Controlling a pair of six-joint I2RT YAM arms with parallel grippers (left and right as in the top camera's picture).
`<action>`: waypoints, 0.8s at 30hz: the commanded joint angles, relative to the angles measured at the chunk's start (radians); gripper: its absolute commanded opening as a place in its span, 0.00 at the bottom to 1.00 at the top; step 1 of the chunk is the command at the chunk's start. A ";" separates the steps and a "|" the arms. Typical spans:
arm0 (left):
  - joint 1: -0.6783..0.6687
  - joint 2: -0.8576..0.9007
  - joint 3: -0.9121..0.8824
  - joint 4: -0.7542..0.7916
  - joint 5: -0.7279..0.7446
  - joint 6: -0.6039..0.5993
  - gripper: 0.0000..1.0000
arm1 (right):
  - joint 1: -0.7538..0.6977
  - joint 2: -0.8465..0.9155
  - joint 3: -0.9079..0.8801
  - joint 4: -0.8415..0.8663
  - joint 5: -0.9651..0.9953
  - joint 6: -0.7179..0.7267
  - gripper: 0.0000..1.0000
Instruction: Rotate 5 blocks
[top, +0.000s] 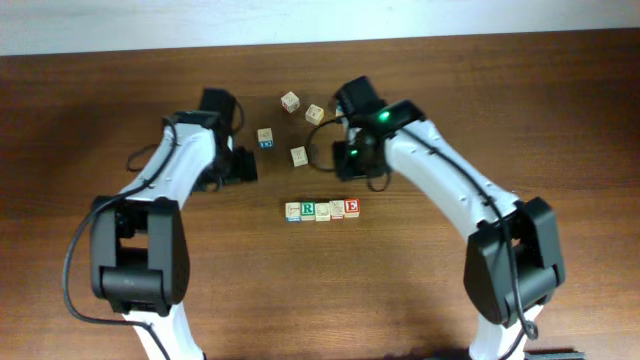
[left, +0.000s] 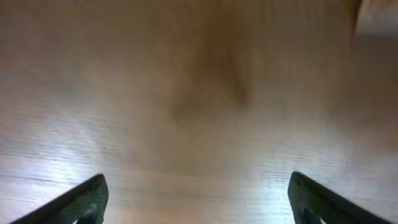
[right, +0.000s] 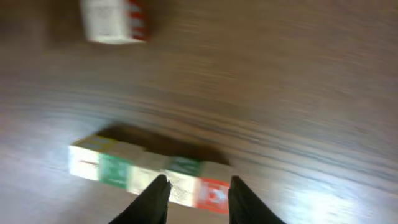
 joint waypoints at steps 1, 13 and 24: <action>0.073 0.003 0.017 0.031 -0.023 -0.014 0.91 | 0.076 0.040 0.011 0.061 0.048 0.066 0.32; 0.153 0.003 0.017 0.039 -0.023 -0.014 0.91 | 0.146 0.143 0.011 0.165 0.109 0.116 0.31; 0.151 0.003 0.017 0.039 -0.023 -0.014 0.91 | 0.173 0.178 0.009 0.146 0.101 0.115 0.31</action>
